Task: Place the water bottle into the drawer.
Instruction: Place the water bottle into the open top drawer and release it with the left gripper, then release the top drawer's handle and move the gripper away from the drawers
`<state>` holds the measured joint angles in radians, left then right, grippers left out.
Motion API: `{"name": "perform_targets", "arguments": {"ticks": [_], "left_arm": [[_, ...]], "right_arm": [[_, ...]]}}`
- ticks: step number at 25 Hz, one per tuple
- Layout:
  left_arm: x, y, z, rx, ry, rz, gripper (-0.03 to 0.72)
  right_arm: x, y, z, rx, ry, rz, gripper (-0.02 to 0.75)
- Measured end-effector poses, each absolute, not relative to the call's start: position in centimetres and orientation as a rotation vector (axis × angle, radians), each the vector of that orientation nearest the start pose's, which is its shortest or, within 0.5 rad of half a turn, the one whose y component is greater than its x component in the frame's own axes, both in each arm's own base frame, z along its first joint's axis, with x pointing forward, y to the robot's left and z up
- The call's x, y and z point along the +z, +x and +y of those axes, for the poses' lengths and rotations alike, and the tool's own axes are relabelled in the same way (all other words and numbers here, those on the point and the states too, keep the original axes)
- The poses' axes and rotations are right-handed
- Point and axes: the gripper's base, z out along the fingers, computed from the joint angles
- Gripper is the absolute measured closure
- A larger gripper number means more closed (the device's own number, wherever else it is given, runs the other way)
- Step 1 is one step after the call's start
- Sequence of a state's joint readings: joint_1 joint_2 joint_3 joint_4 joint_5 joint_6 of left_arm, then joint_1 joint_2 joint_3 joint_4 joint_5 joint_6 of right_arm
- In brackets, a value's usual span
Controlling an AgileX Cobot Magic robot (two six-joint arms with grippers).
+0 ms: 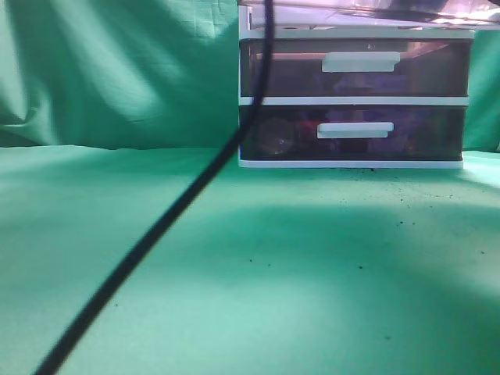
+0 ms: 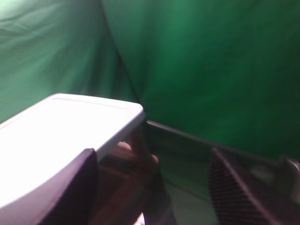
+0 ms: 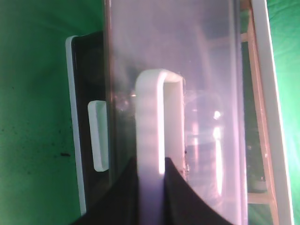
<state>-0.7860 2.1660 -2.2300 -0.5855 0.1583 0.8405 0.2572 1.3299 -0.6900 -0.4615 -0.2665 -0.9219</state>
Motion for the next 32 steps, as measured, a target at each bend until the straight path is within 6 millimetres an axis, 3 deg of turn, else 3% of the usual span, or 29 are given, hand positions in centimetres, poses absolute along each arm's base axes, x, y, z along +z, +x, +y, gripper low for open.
{"name": "perform_targets", "arguments": {"ticks": [2, 5, 8, 14, 17, 22, 23, 27, 32], "left_arm": [[40.5, 35.9, -36.8, -0.465, 0.961, 1.363, 0.307], [42.7, 35.0, -33.8, -0.405, 1.046, 1.463, 0.583], [45.1, 34.4, -29.6, -0.266, 0.966, 1.650, 0.688], [47.7, 32.3, -21.9, 0.069, 0.641, 2.023, 0.688], [49.6, 30.3, -20.0, 0.046, 0.551, 2.064, 0.688], [53.9, 25.8, -16.7, -0.051, 0.489, 1.989, 0.688], [54.6, 24.9, -16.0, -0.059, 0.479, 1.973, 0.656], [55.0, 22.5, -14.0, -0.065, 0.476, 1.962, 0.641], [52.5, 21.5, -13.3, -0.033, 0.519, 2.029, 0.641]], "right_arm": [[26.6, 26.9, 8.2, -0.646, -1.463, 1.265, 0.654], [26.6, 26.9, 8.2, -0.688, -1.506, 1.225, 0.654], [26.6, 26.9, 8.1, -0.757, -1.569, 1.166, 0.654], [28.2, 29.4, 8.5, -0.811, -1.546, 1.157, 0.654], [29.2, 32.1, 9.2, -0.827, -1.523, 1.142, 0.654], [29.5, 37.2, 10.4, -0.836, -1.506, 1.152, 0.654], [29.7, 38.0, 10.6, -0.839, -1.498, 1.150, 0.654], [29.7, 40.8, 10.9, -0.854, -1.479, 1.157, 0.654], [29.5, 43.1, 10.3, -0.888, -1.469, 1.157, 0.654]]}}
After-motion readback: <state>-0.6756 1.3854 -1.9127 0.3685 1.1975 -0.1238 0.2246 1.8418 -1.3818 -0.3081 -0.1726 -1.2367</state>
